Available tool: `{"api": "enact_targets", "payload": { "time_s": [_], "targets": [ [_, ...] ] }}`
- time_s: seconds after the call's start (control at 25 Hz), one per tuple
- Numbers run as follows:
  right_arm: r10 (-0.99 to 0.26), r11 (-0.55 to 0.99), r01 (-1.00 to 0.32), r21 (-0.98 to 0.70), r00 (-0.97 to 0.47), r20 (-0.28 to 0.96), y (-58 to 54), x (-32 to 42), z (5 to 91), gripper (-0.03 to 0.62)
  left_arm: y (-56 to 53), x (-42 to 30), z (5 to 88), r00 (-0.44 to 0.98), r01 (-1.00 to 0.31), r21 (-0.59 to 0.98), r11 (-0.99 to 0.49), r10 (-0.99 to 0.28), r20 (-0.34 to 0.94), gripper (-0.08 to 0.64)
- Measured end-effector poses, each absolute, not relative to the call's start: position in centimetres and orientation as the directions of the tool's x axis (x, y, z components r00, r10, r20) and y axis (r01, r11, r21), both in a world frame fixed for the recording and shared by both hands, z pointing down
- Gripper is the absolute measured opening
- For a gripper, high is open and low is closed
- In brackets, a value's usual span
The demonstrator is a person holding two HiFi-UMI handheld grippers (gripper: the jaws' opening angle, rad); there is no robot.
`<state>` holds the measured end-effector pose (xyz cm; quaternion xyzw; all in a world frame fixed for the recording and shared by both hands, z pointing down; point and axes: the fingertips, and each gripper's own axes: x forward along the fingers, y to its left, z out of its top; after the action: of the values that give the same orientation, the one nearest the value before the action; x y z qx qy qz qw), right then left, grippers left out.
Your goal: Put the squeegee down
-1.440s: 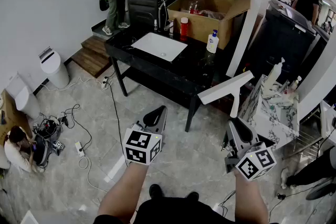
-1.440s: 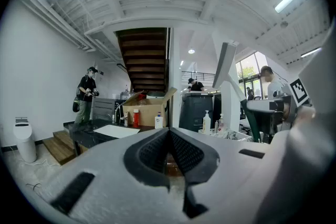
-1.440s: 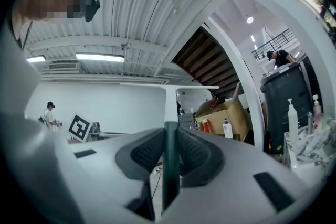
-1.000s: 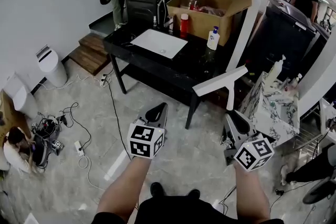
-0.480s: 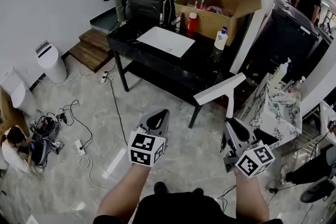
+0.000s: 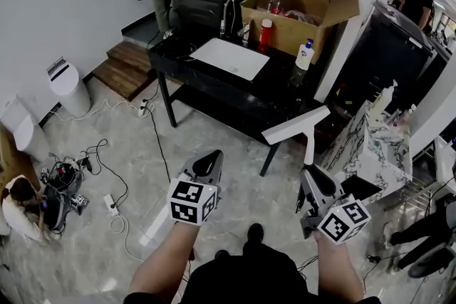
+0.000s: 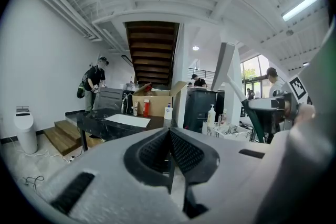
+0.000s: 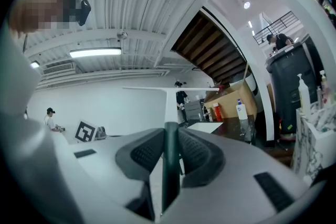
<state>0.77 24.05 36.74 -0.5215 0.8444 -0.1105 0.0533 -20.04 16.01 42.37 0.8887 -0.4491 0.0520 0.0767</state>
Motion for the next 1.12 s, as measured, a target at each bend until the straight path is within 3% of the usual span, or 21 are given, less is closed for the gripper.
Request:
{"api": "enact_targets", "payload": {
  "time_s": [1.12],
  "targets": [
    [-0.906,0.381,-0.854,-0.354,-0.421,0.041,5.0,14.0,40.1,0.091,-2.2,-7.5,45.5,0.610,-0.783,0.077,-0.617,-0.739,0.288,0.009]
  ]
}}
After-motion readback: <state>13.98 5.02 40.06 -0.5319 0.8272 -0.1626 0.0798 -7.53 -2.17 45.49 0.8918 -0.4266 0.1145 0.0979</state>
